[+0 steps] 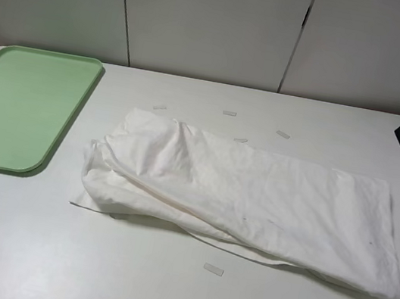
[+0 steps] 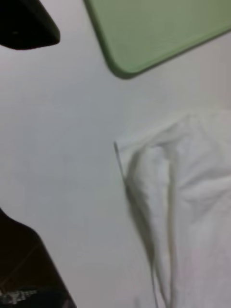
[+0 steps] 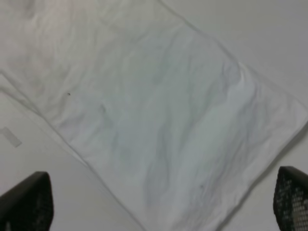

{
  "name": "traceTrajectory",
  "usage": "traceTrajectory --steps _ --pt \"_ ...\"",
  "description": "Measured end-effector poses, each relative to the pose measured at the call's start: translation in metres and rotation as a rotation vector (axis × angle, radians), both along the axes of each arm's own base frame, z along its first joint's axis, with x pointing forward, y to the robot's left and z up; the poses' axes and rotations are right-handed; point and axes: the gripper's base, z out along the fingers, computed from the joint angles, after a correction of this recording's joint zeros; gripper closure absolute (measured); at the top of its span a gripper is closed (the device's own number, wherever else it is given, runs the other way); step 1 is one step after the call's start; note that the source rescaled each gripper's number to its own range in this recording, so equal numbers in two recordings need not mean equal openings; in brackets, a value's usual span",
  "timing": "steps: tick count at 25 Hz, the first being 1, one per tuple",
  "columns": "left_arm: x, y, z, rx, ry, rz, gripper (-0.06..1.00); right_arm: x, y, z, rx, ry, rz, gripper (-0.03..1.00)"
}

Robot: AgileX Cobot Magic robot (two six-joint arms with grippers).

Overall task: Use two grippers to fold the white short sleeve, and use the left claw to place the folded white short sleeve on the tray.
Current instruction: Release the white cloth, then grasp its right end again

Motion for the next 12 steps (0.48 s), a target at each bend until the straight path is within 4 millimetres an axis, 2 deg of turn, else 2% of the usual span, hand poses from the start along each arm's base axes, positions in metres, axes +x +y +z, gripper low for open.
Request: traceTrajectory --steps 3,12 --pt "-0.0061 0.0055 -0.0051 0.015 0.024 0.026 -0.04 0.0002 0.0007 0.0003 0.010 -0.001 -0.003 -0.03" --pt "-0.0017 0.0076 -0.0088 0.034 -0.013 0.056 -0.04 0.0007 0.0017 0.0008 0.024 -0.008 -0.004 -0.03"
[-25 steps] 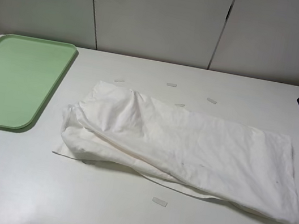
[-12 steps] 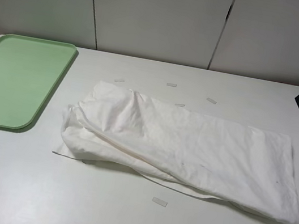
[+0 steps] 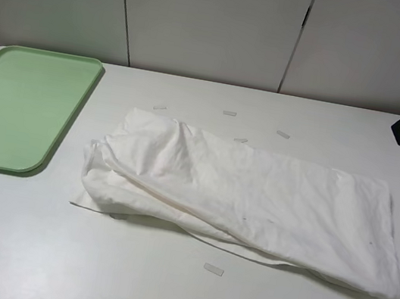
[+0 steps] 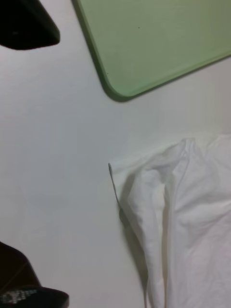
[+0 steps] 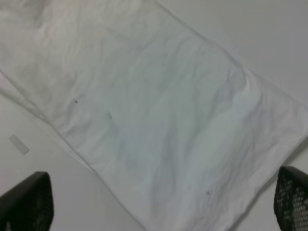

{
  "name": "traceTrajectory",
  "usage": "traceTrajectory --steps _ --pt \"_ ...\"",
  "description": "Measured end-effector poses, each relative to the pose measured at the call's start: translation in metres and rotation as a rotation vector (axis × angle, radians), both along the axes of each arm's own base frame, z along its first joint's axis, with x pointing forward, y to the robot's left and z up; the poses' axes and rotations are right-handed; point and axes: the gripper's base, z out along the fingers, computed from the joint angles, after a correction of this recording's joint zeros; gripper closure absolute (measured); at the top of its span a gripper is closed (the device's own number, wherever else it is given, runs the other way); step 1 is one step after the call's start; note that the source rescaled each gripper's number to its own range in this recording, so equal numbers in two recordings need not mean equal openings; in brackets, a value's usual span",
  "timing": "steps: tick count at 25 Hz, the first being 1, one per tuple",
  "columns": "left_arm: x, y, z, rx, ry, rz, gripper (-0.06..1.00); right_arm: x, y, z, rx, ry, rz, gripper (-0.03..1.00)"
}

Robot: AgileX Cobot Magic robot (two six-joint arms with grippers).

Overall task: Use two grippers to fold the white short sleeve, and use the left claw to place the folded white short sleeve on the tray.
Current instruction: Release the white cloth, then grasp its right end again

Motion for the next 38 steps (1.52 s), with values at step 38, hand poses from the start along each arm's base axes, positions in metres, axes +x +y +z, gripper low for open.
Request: traceTrajectory --steps 38 --pt "-0.005 -0.006 0.000 0.000 -0.006 0.528 -0.04 0.058 -0.017 -0.095 -0.097 0.228 -0.435 -0.03"
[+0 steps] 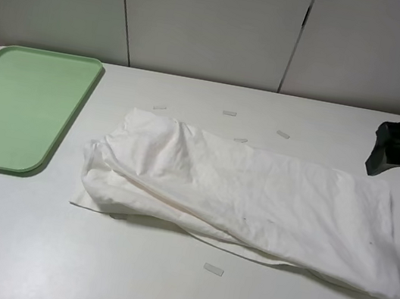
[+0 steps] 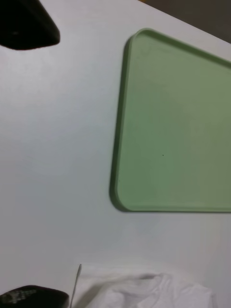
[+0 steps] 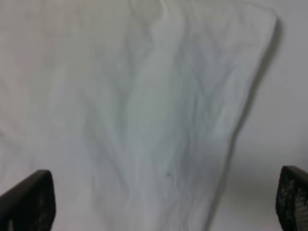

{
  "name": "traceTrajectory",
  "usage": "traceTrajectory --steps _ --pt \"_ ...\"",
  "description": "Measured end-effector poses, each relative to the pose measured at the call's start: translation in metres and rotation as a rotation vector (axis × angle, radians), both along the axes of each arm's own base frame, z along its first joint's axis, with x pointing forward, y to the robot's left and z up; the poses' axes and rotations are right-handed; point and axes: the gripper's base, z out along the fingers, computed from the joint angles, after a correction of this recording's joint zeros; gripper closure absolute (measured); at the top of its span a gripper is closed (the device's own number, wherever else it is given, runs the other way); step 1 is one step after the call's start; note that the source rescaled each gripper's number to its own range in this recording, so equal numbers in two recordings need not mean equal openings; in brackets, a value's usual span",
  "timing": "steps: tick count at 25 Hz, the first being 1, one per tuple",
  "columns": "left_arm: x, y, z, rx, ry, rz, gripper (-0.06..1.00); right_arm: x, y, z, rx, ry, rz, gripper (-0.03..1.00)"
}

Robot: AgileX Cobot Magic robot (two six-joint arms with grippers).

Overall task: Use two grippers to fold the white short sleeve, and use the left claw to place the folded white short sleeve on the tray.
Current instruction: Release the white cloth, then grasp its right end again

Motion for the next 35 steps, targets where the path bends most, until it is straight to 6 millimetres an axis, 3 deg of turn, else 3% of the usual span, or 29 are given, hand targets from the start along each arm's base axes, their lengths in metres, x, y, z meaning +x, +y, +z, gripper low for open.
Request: traceTrajectory --steps 1,6,14,23,35 --pt "0.000 0.000 0.000 0.000 0.000 0.000 -0.04 0.000 0.000 0.000 0.000 0.000 0.000 -0.03" --pt "0.000 0.000 0.000 0.001 0.000 0.000 -0.04 0.020 -0.012 -0.042 -0.020 0.134 -0.098 -0.03" --pt "0.000 0.000 0.000 0.001 0.000 0.000 -0.04 0.037 -0.052 -0.096 0.022 0.248 -0.166 -0.03" --pt "0.000 0.000 0.000 0.001 0.000 0.001 -0.04 0.023 -0.077 -0.157 0.118 0.274 -0.219 -0.03" --pt "-0.001 0.000 0.000 0.001 -0.005 0.001 -0.04 0.025 -0.077 -0.170 0.121 0.315 -0.211 -0.03"
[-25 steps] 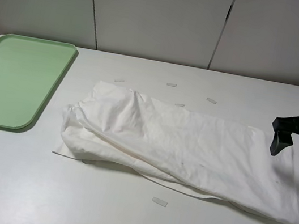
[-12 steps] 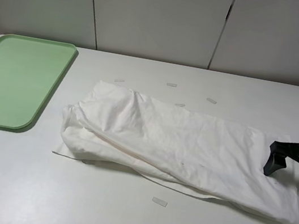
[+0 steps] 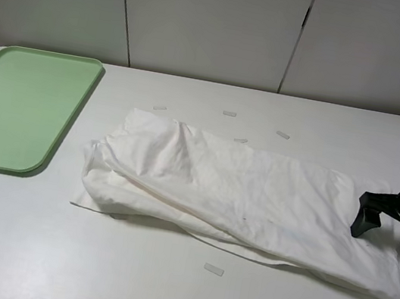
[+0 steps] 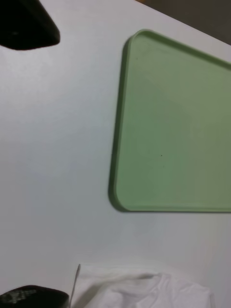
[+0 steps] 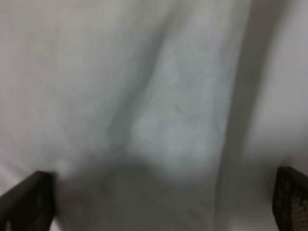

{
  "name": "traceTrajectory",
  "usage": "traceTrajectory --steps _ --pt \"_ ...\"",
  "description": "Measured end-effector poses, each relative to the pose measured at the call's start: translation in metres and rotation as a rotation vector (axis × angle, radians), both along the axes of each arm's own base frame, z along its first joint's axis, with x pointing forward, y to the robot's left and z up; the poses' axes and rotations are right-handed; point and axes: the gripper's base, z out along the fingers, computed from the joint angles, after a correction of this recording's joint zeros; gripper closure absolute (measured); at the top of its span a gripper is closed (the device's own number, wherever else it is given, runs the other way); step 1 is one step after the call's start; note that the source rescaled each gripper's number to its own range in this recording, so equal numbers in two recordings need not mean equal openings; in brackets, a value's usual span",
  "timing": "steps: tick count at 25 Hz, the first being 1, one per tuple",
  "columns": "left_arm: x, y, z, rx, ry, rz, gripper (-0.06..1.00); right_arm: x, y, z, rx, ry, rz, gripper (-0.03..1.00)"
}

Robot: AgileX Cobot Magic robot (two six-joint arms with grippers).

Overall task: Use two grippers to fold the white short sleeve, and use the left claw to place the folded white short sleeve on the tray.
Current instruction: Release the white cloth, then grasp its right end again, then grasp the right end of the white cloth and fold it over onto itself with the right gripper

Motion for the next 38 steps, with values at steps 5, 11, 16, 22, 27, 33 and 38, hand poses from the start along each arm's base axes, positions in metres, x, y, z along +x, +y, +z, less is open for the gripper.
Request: traceTrajectory --steps 5,11,16,22,27,33,38 --pt "0.000 0.000 0.000 0.000 -0.001 0.000 -0.04 0.001 0.000 -0.001 0.002 -0.009 -0.007 0.41" --pt "0.000 0.000 0.000 0.000 -0.002 0.000 -0.04 0.001 0.004 -0.002 0.046 0.000 -0.061 0.85" --pt "0.000 0.000 0.000 0.000 -0.002 0.000 -0.04 0.003 0.004 -0.001 0.050 0.007 -0.060 0.85" --pt "0.000 0.000 0.000 0.000 -0.002 0.000 -0.04 0.018 0.001 0.009 0.067 0.067 -0.015 0.85" --pt "0.000 0.000 0.000 0.000 -0.002 0.000 -0.04 0.037 -0.009 0.036 0.001 0.019 0.059 0.85" --pt "0.000 0.000 0.000 0.000 -0.002 0.000 -0.04 0.059 -0.020 0.093 -0.085 -0.049 0.121 0.85" --pt "0.000 0.000 0.000 0.000 -0.002 0.000 -0.04 0.083 -0.037 0.137 -0.238 -0.121 0.181 0.85"
